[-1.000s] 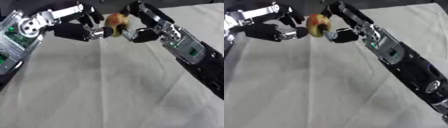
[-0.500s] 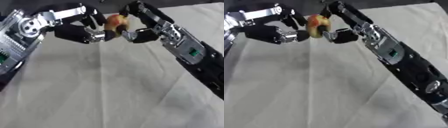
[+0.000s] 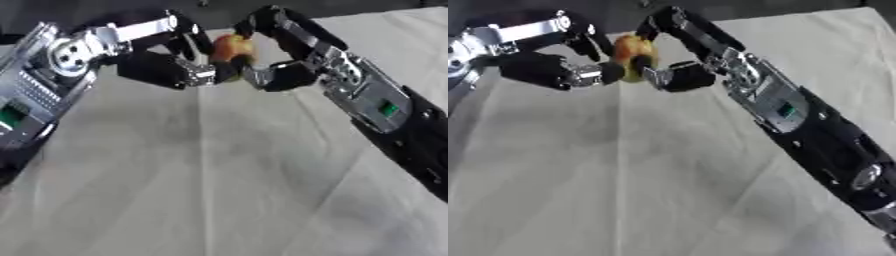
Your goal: Pick up the objects with one hand, pass them to the other hand, and then place them into the box on the other side of the table.
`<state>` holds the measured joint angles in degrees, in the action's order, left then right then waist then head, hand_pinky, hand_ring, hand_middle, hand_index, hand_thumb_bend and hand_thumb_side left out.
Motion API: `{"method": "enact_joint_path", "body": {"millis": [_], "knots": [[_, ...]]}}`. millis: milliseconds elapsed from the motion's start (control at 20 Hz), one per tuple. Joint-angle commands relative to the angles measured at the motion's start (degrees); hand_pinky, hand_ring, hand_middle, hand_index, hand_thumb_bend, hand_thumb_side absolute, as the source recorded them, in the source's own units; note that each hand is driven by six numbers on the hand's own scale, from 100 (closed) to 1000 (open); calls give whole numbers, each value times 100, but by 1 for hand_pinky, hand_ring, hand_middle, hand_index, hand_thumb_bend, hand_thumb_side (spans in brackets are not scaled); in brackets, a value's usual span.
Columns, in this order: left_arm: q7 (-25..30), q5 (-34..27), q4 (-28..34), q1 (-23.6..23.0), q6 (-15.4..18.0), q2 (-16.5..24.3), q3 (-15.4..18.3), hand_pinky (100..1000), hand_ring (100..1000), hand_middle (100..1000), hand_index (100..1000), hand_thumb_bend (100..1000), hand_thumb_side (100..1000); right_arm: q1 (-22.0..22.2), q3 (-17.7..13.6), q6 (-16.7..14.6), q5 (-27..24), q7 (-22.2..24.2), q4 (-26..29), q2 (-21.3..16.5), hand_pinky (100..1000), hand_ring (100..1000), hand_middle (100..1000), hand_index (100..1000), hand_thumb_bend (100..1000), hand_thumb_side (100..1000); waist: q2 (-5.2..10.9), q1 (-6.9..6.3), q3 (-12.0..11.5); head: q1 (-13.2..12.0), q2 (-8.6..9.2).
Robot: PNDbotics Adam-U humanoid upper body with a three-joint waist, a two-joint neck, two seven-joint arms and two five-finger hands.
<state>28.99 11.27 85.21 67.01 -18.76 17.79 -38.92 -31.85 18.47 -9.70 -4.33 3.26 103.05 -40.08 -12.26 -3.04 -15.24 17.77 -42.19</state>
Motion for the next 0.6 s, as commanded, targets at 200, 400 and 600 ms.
{"method": "enact_joint_path", "body": {"millis": [200, 400, 600], "knots": [[-175, 484, 95, 131, -158, 8, 22, 845, 753, 745, 860, 493, 678, -79, -46, 16, -65, 15, 189, -51, 899, 579, 405, 545, 100, 100, -2, -53, 3, -33, 81], [-218, 779, 132, 124, -257, -4, 33, 839, 749, 742, 875, 508, 652, -73, -37, 53, -84, 24, 205, -41, 899, 578, 404, 544, 100, 100, -10, -49, 3, -48, 99], [-274, 958, 200, 114, -318, -6, 48, 838, 750, 744, 891, 522, 637, -70, -34, 76, -70, 20, 204, -34, 899, 578, 403, 543, 100, 100, -24, -49, 5, -47, 95]]}}
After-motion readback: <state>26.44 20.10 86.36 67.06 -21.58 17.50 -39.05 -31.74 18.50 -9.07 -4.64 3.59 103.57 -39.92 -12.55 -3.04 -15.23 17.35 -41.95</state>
